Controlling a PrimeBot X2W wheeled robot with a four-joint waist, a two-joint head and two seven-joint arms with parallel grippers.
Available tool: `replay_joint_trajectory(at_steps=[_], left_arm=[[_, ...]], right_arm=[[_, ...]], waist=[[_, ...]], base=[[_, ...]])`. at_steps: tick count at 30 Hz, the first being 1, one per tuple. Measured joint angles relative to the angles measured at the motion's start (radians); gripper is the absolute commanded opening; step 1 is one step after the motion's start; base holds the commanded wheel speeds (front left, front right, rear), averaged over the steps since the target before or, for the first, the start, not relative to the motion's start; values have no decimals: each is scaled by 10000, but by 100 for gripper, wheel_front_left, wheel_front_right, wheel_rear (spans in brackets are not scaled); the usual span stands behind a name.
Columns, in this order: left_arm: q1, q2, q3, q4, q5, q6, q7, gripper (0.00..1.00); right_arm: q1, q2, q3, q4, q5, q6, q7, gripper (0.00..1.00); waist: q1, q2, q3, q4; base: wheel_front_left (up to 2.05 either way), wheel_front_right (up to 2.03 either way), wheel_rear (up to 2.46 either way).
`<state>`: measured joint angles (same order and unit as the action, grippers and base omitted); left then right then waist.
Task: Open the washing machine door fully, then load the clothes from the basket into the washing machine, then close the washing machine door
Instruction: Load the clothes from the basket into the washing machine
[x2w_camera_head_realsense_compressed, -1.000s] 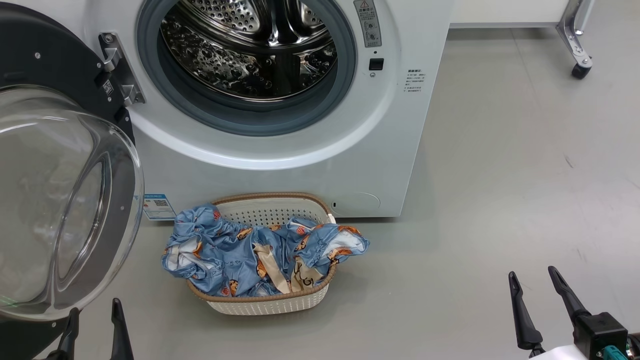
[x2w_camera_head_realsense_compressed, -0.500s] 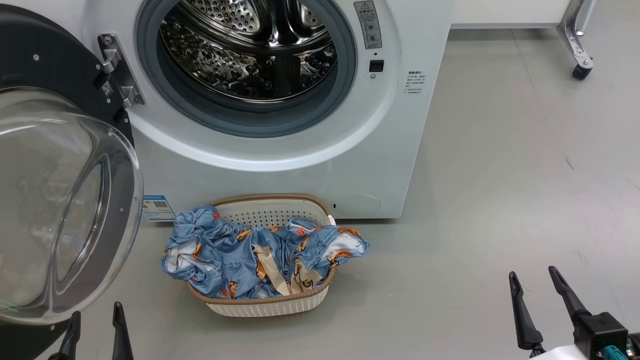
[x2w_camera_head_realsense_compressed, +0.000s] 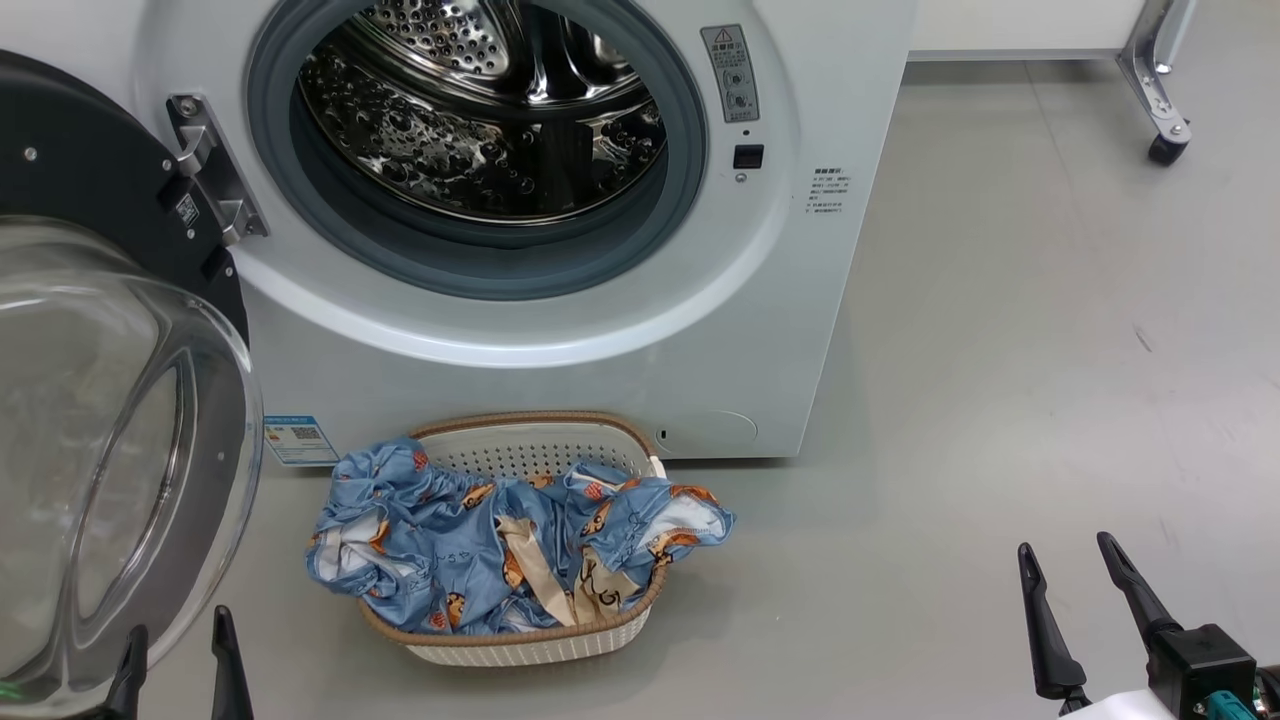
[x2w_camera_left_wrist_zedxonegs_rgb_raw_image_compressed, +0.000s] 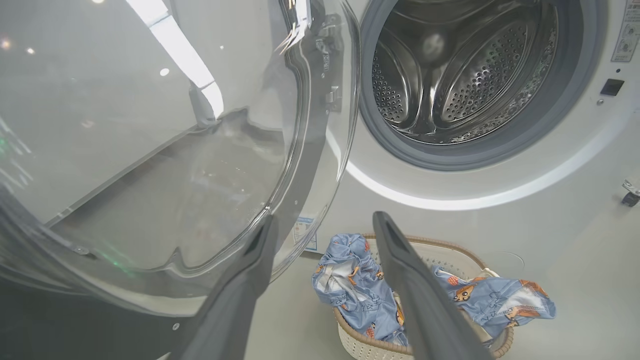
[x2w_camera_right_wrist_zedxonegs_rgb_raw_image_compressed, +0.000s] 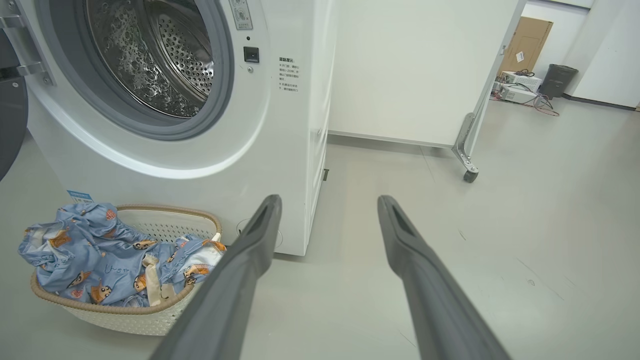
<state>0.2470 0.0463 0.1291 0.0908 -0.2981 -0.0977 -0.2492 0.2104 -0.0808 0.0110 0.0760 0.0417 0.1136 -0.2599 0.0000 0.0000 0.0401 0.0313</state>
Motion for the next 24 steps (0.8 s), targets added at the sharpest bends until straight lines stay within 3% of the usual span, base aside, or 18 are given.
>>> replay_joint_trajectory(at_steps=[24], left_arm=[[-897, 10, 669, 1338, -31, -265, -2, 100]], right_arm=[[-236, 27, 79, -56, 0, 2, 0, 100]], waist=[[0, 0, 416, -33]], base=[[29, -29, 0]])
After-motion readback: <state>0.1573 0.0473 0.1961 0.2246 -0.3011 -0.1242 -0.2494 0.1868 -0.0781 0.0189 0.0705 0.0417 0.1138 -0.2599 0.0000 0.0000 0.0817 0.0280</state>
